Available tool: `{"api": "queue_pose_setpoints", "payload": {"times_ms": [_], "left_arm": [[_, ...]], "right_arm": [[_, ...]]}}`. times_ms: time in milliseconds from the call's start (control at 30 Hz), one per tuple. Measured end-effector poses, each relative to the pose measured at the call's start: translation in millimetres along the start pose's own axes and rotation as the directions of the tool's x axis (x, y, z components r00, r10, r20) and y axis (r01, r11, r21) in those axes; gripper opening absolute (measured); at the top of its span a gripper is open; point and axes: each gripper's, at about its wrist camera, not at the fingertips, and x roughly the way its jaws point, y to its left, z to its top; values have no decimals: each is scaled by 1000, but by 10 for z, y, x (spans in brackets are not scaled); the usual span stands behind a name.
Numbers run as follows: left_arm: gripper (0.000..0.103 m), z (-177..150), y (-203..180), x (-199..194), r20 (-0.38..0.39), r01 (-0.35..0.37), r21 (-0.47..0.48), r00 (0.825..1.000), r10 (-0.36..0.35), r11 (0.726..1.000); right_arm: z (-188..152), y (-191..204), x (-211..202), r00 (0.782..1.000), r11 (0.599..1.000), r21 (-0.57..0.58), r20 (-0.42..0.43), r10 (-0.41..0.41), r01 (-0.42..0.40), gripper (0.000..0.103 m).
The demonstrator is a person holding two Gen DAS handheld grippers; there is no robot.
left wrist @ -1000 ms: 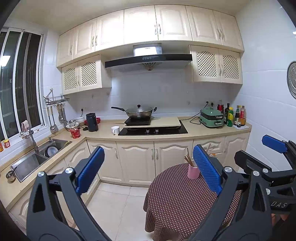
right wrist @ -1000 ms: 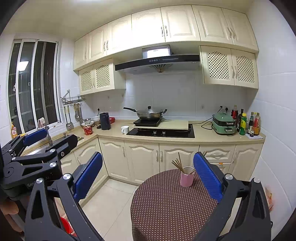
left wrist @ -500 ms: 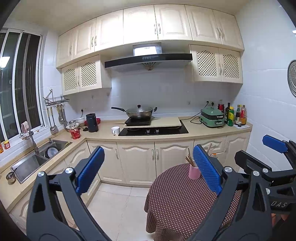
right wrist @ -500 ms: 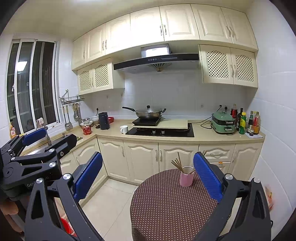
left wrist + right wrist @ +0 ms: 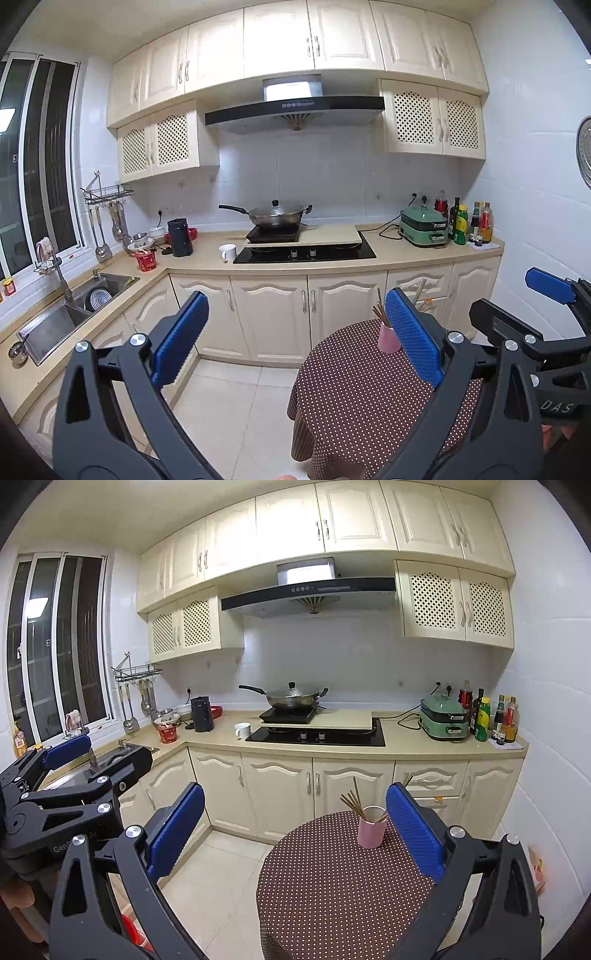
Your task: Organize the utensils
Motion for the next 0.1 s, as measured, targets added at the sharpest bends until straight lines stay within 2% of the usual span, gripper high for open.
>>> {"api": "queue_pose_setpoints", "payload": {"times_ms": [100], "left_arm": [[95,-11,46,127,-23,10,1,1000,-10,1000]], "right_arm": [[-17,12,90,1000,1000,5,-14,-10,11,95]]}}
